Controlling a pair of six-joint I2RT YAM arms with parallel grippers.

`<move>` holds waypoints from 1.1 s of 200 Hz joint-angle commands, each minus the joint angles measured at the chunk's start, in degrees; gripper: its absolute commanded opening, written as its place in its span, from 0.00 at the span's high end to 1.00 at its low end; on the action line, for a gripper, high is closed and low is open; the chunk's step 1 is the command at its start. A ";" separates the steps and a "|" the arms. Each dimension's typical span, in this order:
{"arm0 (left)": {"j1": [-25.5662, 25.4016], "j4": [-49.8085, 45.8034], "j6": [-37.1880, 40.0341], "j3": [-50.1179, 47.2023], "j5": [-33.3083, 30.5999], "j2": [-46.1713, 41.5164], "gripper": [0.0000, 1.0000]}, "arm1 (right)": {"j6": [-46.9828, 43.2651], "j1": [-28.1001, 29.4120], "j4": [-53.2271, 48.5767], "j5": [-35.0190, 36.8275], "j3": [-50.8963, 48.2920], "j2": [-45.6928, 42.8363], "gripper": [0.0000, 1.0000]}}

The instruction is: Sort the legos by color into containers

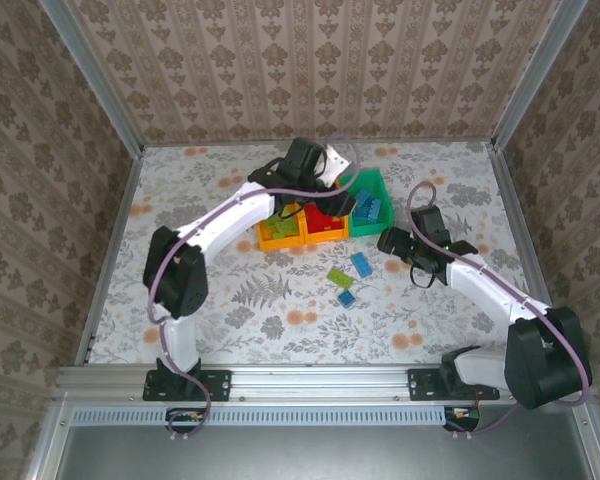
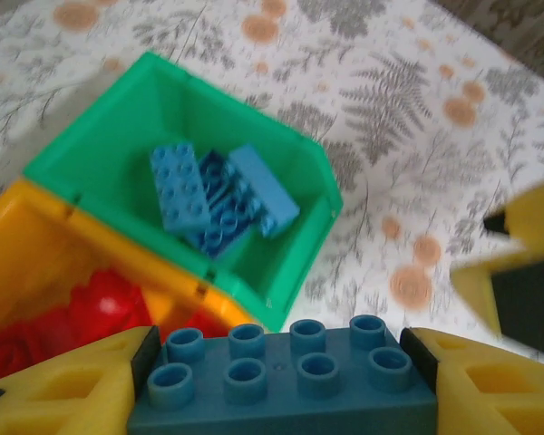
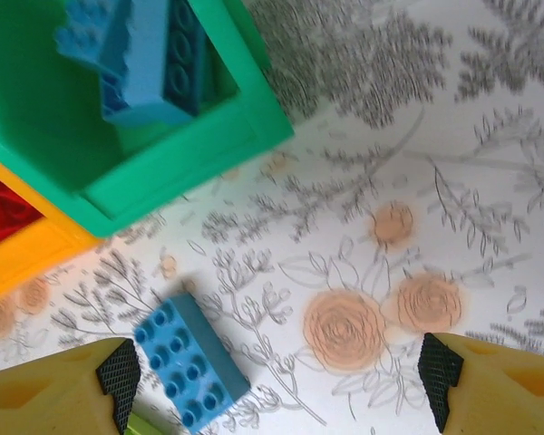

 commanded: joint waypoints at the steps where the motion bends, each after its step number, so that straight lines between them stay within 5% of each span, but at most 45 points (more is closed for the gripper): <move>1: -0.05 -0.07 -2.50 7.75 7.97 6.59 0.47 | 5.30 2.03 2.53 1.23 -3.60 -1.05 0.17; 76: 2.76 3.93 -7.98 20.43 11.97 19.94 0.44 | 9.72 8.14 3.98 4.19 -6.54 -0.28 0.17; 122: 3.02 5.79 -9.74 22.16 12.19 22.14 0.30 | 7.70 12.02 2.85 6.22 -4.42 3.44 0.18; 174: 3.11 7.84 -13.18 22.16 10.85 21.68 0.01 | -2.46 15.09 -0.44 6.34 3.85 12.36 0.21; 220: 3.46 11.54 -16.72 17.38 7.90 16.98 0.00 | -6.21 15.58 -3.79 6.13 9.22 19.25 0.24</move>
